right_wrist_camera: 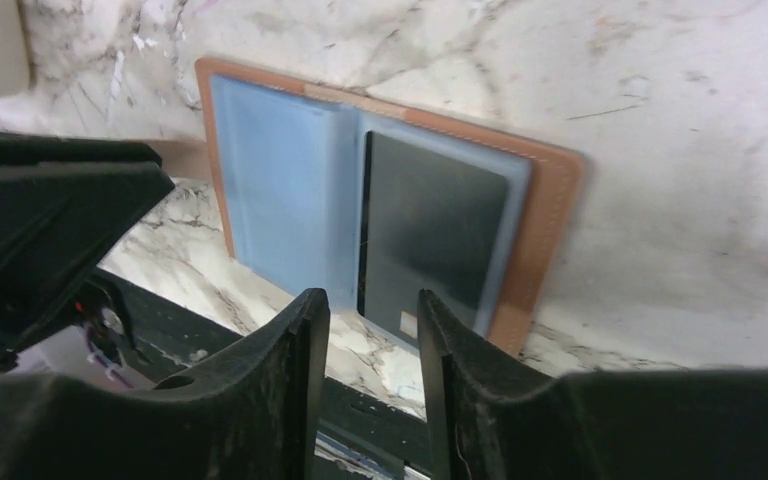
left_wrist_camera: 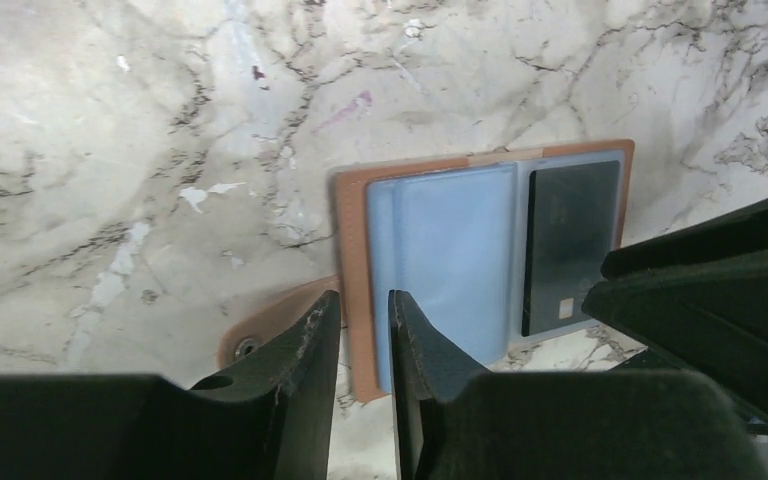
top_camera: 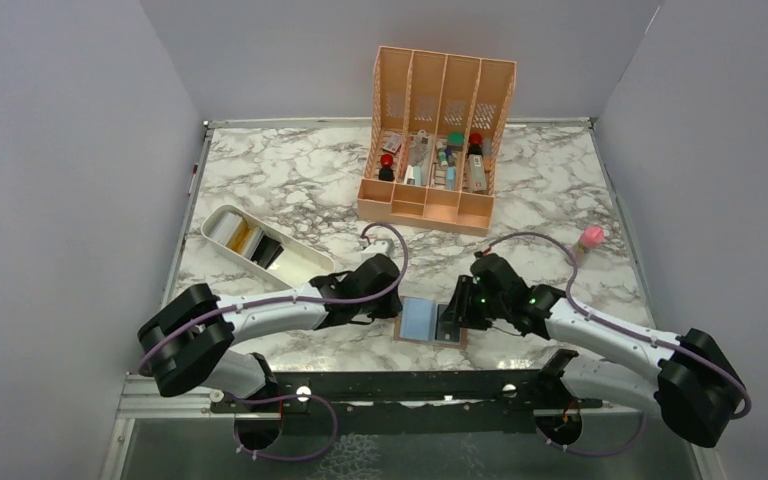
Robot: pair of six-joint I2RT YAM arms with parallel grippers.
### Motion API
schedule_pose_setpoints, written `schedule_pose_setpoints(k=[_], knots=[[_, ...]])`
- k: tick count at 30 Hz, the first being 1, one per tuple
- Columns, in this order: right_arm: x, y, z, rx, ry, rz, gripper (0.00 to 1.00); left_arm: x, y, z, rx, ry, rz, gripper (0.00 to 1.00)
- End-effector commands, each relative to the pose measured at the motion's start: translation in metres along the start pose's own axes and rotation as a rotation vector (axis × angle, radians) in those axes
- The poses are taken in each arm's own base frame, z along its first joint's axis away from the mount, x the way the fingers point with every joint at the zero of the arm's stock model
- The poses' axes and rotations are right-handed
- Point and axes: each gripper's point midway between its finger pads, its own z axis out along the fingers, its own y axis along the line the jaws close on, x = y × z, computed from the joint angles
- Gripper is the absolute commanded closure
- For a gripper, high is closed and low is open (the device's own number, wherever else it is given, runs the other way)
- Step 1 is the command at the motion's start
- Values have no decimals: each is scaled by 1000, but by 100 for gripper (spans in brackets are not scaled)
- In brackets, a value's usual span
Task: Put the credit cards into the card holder
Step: Turn over the card slot in the card holder.
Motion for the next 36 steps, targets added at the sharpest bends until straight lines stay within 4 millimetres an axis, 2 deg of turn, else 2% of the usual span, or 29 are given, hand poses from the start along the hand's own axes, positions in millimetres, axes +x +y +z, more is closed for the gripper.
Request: schedule_pose_setpoints(k=[1,6,12,15,18,23,27,33,36], knots=[[-9,24,-1,12,-34,-67,54,-13,9,-15,5,-30,3,73],[-9,29,2,129,-61,-117,45,-52,5,-55,30,-162,21,68],[-7,35,13,241,-76,-155,38,-105,16,-127,-29,-399,66,64],[-1,42,23,266,-61,-172,37,-119,29,-156,-51,-512,81,63],[4,43,31,316,-53,-178,36,-122,43,-174,-62,-595,82,62],[12,46,43,362,-33,-210,33,-118,61,-187,-70,-664,76,61],[13,44,51,425,-49,-262,26,-113,72,-187,-91,-684,81,61],[16,22,59,573,-57,-295,29,-113,74,-191,-87,-697,76,60],[20,23,63,558,-50,-304,34,-113,71,-191,-79,-691,90,60]])
